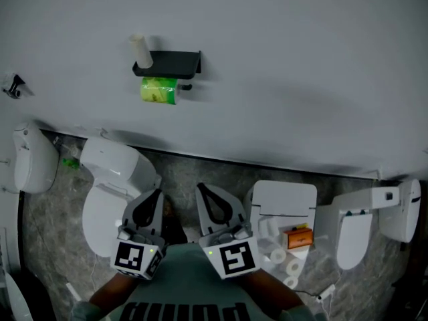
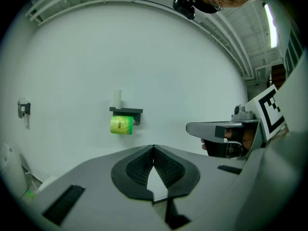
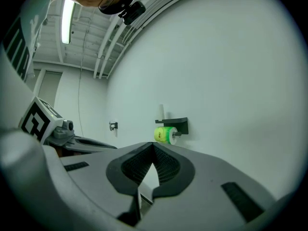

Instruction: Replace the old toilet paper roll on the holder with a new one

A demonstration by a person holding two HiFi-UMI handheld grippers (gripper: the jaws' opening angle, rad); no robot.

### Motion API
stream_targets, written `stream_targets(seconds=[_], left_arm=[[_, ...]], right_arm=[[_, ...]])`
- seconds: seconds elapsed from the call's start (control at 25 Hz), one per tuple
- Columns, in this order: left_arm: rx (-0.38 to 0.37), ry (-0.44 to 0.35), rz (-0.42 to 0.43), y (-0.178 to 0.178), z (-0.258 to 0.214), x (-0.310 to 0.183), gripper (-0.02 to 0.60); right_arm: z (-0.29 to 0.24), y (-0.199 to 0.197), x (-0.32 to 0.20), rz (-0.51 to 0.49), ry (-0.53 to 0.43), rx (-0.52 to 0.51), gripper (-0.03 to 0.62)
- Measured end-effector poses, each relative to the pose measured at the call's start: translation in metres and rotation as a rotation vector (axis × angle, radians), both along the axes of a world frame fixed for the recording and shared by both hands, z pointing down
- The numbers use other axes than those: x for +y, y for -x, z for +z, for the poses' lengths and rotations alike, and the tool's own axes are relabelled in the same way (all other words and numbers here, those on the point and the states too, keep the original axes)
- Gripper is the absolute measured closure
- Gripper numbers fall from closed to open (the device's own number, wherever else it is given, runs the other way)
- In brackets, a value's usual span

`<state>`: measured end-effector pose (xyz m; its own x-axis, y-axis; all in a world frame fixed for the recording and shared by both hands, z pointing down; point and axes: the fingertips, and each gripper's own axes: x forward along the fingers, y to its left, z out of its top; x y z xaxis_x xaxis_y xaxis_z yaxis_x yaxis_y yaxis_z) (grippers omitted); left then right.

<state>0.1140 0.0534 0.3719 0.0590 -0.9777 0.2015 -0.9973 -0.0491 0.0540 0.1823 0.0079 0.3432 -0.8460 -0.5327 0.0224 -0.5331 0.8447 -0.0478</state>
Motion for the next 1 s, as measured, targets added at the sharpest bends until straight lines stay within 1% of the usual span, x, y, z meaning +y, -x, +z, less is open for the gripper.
stream_targets(seconds=[0.08, 0.32, 0.44, 0.52, 0.64, 0.76, 0.88, 1.0], left_arm=[[-0.006, 0.009, -0.007, -0.005, 0.000, 0.009, 0.578], [-0.042, 0.062, -0.052, -0.001, 0.001, 0.033, 0.578], [-0.044, 0.039, -0.061, 0.003, -0.003, 0.046, 0.578], [-0.051, 0.041, -0.067, 0.009, -0.002, 0.059, 0.578], [-0.058, 0.045, -0.064, 0.018, -0.001, 0.082, 0.578], [-0.061, 0.027, -0.063, 0.032, -0.008, 0.107, 0.578], [-0.050, 0.010, -0.062, 0.050, -0.011, 0.138, 0.578], [-0.006, 0.016, -0.070, 0.066, -0.002, 0.174, 0.578]], right_arm=[[0.003, -0.003, 0.005, -0.008, 0.012, -0.013, 0.589], [0.004, 0.008, 0.029, -0.059, 0.039, -0.047, 0.589], [0.003, 0.015, 0.042, -0.078, 0.053, -0.049, 0.589], [0.000, 0.021, 0.051, -0.082, 0.047, -0.053, 0.589], [-0.002, 0.030, 0.068, -0.075, 0.036, -0.040, 0.589], [-0.004, 0.044, 0.090, -0.061, 0.029, -0.021, 0.589], [-0.009, 0.060, 0.123, -0.048, 0.031, -0.013, 0.589], [-0.010, 0.072, 0.158, -0.022, 0.043, 0.008, 0.589]])
